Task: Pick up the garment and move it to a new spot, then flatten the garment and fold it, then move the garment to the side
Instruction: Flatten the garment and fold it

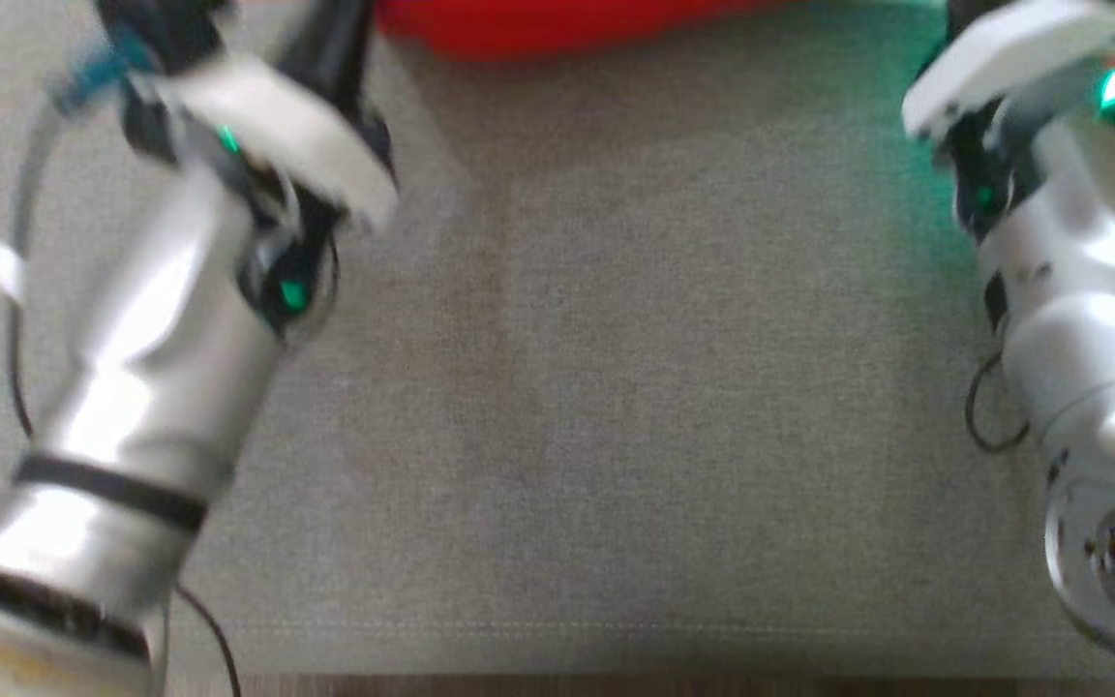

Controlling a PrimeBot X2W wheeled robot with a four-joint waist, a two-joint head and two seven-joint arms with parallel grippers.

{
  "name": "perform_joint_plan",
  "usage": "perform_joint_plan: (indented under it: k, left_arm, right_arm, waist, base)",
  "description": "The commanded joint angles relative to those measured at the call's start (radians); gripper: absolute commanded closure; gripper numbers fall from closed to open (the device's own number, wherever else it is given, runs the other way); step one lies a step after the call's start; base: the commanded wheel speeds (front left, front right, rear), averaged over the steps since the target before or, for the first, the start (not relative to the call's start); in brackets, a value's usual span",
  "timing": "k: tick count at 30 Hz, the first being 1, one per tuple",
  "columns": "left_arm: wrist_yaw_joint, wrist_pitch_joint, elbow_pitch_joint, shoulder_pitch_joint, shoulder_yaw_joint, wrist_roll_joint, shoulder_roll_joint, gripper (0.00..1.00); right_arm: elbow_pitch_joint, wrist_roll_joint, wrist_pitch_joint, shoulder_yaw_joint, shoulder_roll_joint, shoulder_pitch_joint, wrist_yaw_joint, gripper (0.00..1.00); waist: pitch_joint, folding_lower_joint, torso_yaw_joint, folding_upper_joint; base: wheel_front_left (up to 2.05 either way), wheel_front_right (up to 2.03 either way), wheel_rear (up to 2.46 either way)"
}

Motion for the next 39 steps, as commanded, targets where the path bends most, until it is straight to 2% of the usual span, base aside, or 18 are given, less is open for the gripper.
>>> perform_joint_plan:
  k: [1, 8, 13, 19, 25, 32, 39]
  left_arm:
    - [0.001, -0.012, -0.040, 0.001, 0.011, 0.009, 0.061, 1.00]
    - [0.001, -0.012, -0.107, 0.202, -0.098, 0.010, 0.144, 1.00]
    - [0.001, -0.012, -0.144, 0.310, -0.156, 0.004, 0.174, 1.00]
    - [0.001, -0.012, -0.184, 0.419, -0.221, 0.001, 0.214, 1.00]
    - [0.001, -0.006, -0.256, 0.523, -0.276, -0.011, 0.249, 1.00]
    - [0.048, 0.029, -0.415, 0.659, -0.306, -0.043, 0.283, 1.00]
    - [0.092, 0.081, -0.565, 0.731, -0.340, -0.051, 0.310, 1.00]
  right_arm:
    - [-0.022, 0.015, 0.016, 0.023, 0.007, 0.010, 0.002, 1.00]
    - [-0.034, 0.088, 0.122, 0.135, -0.017, 0.180, 0.002, 1.00]
    - [-0.078, 0.152, 0.190, 0.225, -0.044, 0.301, 0.002, 1.00]
    - [-0.177, 0.266, 0.297, 0.342, -0.094, 0.453, 0.002, 1.00]
    - [-0.310, 0.395, 0.409, 0.443, -0.173, 0.596, 0.002, 1.00]
    - [-0.476, 0.521, 0.495, 0.492, -0.280, 0.739, 0.002, 1.00]
    - [-0.607, 0.583, 0.547, 0.459, -0.360, 0.828, 0.002, 1.00]
  waist:
    - [-0.036, -0.0001, -0.002, 0.0000]
    - [-0.151, -0.0001, -0.010, 0.0000]
    - [-0.234, -0.0001, -0.012, 0.0000]
    - [-0.329, -0.0001, -0.015, 0.0000]
    - [-0.410, -0.0001, -0.025, 0.0000]
    - [-0.468, -0.0001, -0.032, 0.0000]
    - [-0.489, -0.0001, -0.026, 0.0000]
  base:
    - [0.00, 0.00, 0.00]
    - [0.00, 0.00, 0.00]
    - [0.00, 0.00, 0.00]
    - [0.00, 0.00, 0.00]
    - [0.00, 0.00, 0.00]
    - [0.00, 0.00, 0.00]
    - [0.00, 0.00, 0.00]
